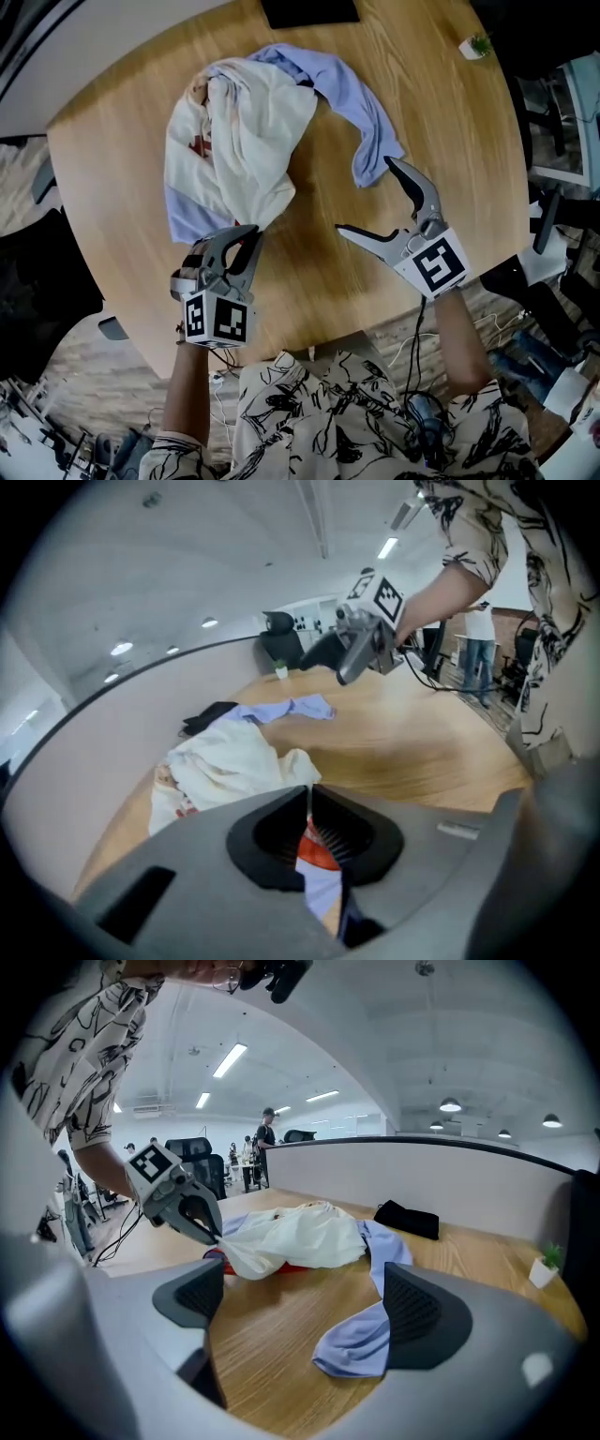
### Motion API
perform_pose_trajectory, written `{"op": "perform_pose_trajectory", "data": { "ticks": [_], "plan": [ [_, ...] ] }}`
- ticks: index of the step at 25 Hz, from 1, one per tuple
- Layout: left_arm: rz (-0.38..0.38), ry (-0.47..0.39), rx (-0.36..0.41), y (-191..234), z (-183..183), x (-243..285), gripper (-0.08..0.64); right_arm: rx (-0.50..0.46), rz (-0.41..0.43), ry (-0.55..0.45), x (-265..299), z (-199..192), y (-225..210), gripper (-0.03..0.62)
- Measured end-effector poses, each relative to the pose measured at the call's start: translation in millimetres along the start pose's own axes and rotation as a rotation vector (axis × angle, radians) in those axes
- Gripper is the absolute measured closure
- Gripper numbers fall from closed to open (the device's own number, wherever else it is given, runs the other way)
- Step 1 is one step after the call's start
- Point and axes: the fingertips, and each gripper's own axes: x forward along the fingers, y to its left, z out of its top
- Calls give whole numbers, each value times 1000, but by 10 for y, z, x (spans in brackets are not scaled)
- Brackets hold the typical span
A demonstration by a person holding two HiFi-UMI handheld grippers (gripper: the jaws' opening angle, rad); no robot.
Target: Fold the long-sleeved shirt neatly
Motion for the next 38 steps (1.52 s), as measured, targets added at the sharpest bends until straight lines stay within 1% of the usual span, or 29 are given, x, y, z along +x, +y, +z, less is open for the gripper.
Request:
{"op": "perform_pose_trajectory", "data": {
  "ticks": [3, 5, 8, 9, 10, 11, 12, 13, 17, 21, 24, 26, 28, 30, 32, 35, 38],
  "plan": [
    [114, -73, -83, 255, 103, -394, 535, -41, 19, 31, 104, -23, -13, 64],
    [157, -107, -99, 427, 122, -677, 535, -59, 33, 49, 197, -26, 3, 64],
    [209, -104, -117, 620, 11, -1044, 535, -82, 61, 62, 371, -23, 54, 64],
    [233, -96, -153, 671, -53, -1155, 535, -92, 73, 65, 435, -23, 73, 64],
    [270, -92, -234, 720, -132, -1263, 537, -105, 85, 69, 500, -22, 92, 64],
    [316, -93, -340, 769, -213, -1367, 537, -121, 96, 74, 563, -20, 111, 64],
    [357, -96, -420, 820, -275, -1463, 537, -137, 105, 80, 624, -16, 130, 64],
    [387, -99, -455, 868, -314, -1552, 536, -153, 113, 85, 682, -10, 150, 64],
    [465, -140, -462, 1046, -318, -1872, 537, -226, 136, 107, 931, -2, 181, 66],
    [503, -239, -484, 1187, -191, -2138, 537, -309, 140, 128, 1156, -20, 182, 67],
    [537, -249, -468, 1340, -225, -2472, 537, -399, 111, 145, 1373, 85, 320, 86],
    [563, -279, -491, 1480, -290, -2821, 537, -438, 82, 152, 1506, 194, 433, 97],
    [591, -299, -511, 1626, -352, -3061, 538, -439, 60, 148, 1572, 250, 427, 113],
    [636, -288, -506, 1749, -403, -3144, 538, -429, 51, 143, 1586, 232, 323, 117],
    [693, -279, -525, 1838, -475, -3149, 538, -417, 59, 126, 1576, 193, 222, 133],
    [786, -274, -590, 1912, -625, -3090, 538, -384, 85, 92, 1538, 141, 116, 162],
    [833, -250, -607, 1978, -680, -2985, 538, -404, 89, 97, 1549, 61, 20, 193]
  ]
}}
